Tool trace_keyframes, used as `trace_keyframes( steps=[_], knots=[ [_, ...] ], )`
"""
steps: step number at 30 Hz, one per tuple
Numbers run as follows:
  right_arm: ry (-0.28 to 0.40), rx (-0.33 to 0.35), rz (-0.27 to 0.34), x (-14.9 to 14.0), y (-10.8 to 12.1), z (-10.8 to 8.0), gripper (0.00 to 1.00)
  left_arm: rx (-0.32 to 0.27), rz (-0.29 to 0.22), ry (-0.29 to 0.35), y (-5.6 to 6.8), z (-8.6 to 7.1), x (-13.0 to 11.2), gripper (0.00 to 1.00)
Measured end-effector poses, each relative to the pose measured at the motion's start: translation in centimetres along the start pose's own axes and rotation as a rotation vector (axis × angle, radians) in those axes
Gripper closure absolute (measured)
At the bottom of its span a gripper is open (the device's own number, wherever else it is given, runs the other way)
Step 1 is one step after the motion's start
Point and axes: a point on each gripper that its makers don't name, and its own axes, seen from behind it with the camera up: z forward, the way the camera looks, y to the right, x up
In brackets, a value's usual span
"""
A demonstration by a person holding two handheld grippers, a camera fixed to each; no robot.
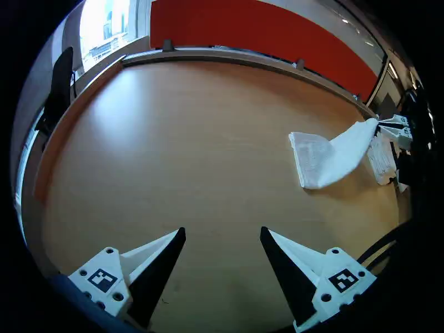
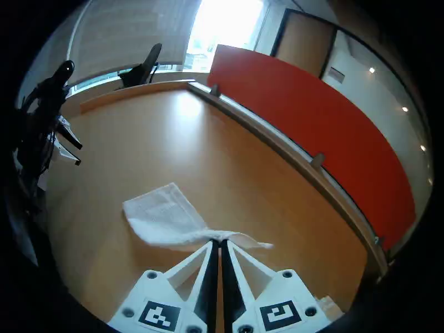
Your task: Fold towel
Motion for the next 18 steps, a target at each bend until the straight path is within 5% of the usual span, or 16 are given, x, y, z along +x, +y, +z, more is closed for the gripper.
trace_keyframes(
  steps=[18],
  knots=[
    [0.014,0.112,-0.048,2.0,-5.9,2.7,0.95,0.0,-0.014,0.017,-0.3,-0.5,0.1,0.0]
  ],
)
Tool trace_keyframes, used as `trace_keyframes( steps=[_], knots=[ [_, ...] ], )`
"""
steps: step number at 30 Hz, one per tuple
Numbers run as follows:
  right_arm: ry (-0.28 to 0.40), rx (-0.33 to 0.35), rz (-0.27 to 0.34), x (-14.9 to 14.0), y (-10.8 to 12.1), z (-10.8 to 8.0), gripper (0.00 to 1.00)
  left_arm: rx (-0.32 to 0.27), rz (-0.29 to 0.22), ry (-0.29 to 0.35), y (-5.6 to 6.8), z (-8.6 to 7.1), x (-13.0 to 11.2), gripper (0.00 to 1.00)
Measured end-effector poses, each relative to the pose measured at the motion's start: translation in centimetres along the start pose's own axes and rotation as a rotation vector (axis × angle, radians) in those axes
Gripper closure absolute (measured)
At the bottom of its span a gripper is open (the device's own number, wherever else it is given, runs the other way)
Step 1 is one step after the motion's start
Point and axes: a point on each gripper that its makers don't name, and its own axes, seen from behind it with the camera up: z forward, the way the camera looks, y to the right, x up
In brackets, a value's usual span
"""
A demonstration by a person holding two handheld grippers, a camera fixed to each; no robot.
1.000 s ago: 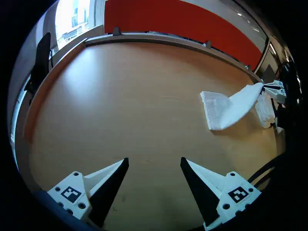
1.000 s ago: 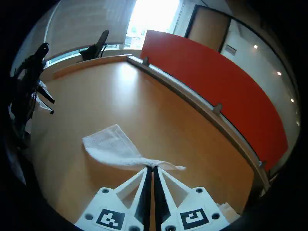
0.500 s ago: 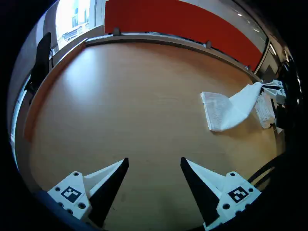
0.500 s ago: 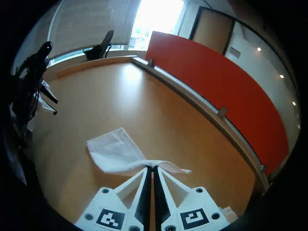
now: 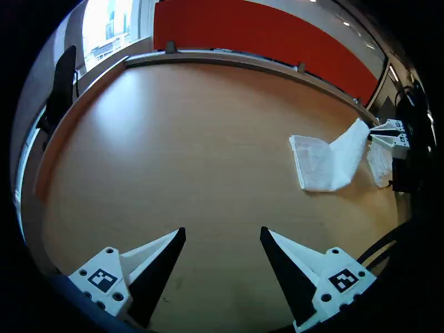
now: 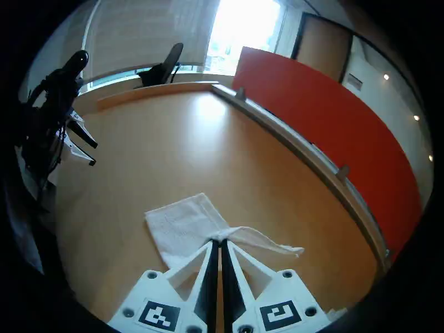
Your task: Fold towel
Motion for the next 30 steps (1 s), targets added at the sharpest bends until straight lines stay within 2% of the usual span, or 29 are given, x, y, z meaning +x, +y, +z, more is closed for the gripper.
trace_keyframes(
  steps=[9,22,26,30],
  knots=[
    [-0.011,0.063,-0.015,0.4,-3.0,2.2,0.95,0.005,-0.02,0.009,-0.5,-0.6,-0.3,0.0],
    [-0.053,0.17,-0.049,0.0,-7.2,5.7,0.95,0.046,-0.074,0.023,-2.8,-1.9,-1.3,0.0],
    [-0.086,0.179,-0.04,-0.9,-7.7,6.5,0.68,0.058,-0.088,0.022,-3.4,-2.2,-1.7,0.0],
    [-0.109,0.182,-0.022,-1.6,-7.8,6.6,0.33,0.064,-0.1,0.02,-3.7,-2.4,-2.1,0.0]
  ],
)
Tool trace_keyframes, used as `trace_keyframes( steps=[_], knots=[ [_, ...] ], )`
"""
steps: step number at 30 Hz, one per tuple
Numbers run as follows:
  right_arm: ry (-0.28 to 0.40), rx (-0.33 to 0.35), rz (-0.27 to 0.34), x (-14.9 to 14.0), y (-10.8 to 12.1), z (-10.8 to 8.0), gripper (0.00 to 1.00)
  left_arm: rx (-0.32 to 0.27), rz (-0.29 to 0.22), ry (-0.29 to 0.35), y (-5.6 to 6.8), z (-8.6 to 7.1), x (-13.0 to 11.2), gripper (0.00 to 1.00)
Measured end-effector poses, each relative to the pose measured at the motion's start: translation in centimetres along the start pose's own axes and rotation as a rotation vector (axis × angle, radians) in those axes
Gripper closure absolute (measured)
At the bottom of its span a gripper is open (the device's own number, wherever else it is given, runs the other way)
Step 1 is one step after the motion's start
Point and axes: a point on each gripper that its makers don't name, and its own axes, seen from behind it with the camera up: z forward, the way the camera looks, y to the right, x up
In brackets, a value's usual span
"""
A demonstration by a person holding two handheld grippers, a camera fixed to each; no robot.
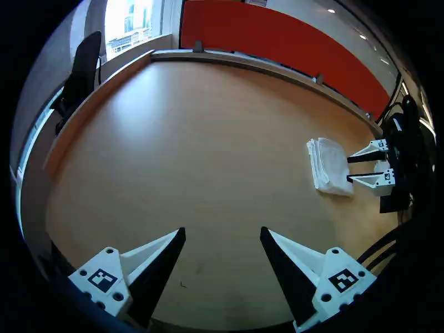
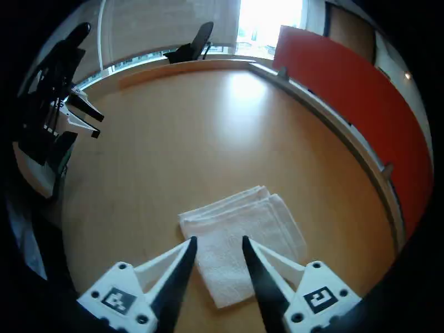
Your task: Fold towel
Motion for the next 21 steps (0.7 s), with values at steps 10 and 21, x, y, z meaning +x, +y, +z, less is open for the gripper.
trace_keyframes(
  steps=[10,21],
  knots=[
    [-0.008,-0.012,0.031,-1.1,0.4,-0.4,0.31,-0.002,0.0,0.0,0.1,-0.1,-0.2,0.0],
    [-0.055,-0.037,0.08,-5.0,0.6,-0.8,0.31,-0.003,0.002,-0.001,0.1,-0.3,-0.4,0.0]
  ],
)
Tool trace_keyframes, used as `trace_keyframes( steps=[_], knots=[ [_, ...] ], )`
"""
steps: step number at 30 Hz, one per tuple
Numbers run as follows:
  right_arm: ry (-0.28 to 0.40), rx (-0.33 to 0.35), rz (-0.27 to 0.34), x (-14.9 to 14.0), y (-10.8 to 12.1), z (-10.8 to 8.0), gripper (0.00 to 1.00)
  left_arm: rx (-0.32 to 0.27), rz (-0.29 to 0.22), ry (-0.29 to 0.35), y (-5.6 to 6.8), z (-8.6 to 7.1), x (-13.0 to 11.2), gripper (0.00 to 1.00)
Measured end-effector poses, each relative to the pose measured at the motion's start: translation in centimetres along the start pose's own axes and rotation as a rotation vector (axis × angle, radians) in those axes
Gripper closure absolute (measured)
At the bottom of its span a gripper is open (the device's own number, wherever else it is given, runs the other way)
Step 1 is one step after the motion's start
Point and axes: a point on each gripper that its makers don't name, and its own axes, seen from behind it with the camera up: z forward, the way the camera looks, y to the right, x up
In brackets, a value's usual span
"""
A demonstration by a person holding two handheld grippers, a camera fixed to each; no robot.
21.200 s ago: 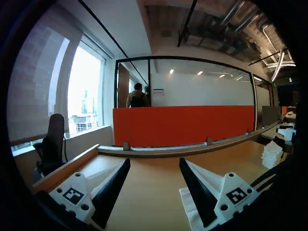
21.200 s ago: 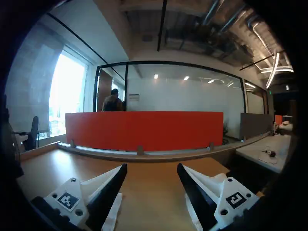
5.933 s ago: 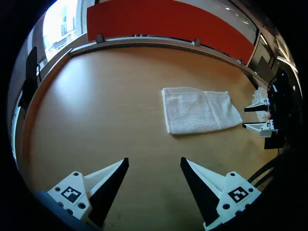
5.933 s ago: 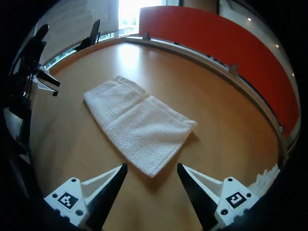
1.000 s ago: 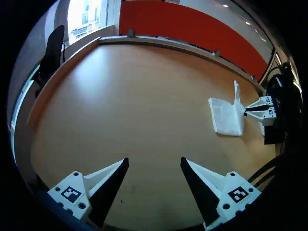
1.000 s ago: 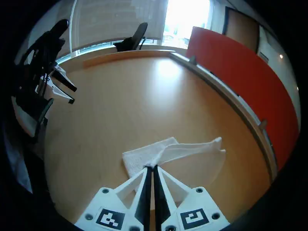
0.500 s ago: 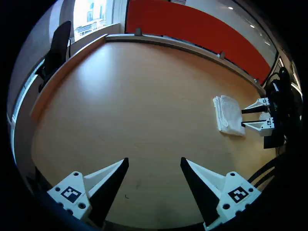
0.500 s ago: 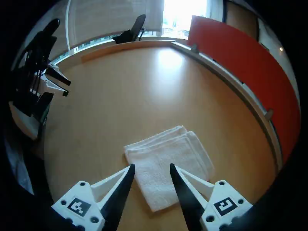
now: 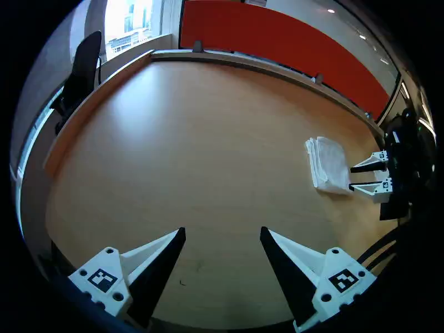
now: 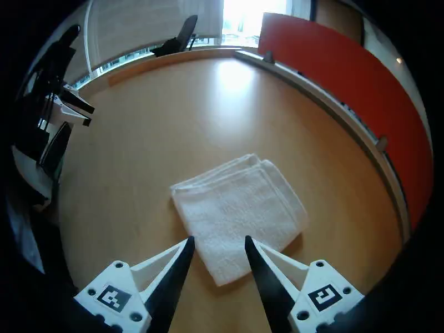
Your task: Fold towel
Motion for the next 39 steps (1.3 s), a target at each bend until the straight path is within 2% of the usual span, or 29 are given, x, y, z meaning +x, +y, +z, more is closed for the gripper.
trace_keyframes(
  steps=[6,23,39],
  knots=[
    [-0.027,-0.009,0.016,-2.1,0.1,-0.3,0.31,-0.002,-0.001,-0.001,0.1,-0.1,-0.1,0.0],
    [-0.081,-0.016,0.051,-5.6,0.0,-0.1,0.31,-0.007,-0.005,0.0,0.5,-0.2,-0.5,0.0],
    [-0.092,-0.006,0.099,-6.2,0.0,0.7,0.6,-0.012,-0.007,0.0,0.8,-0.3,-0.7,0.0]
  ],
)
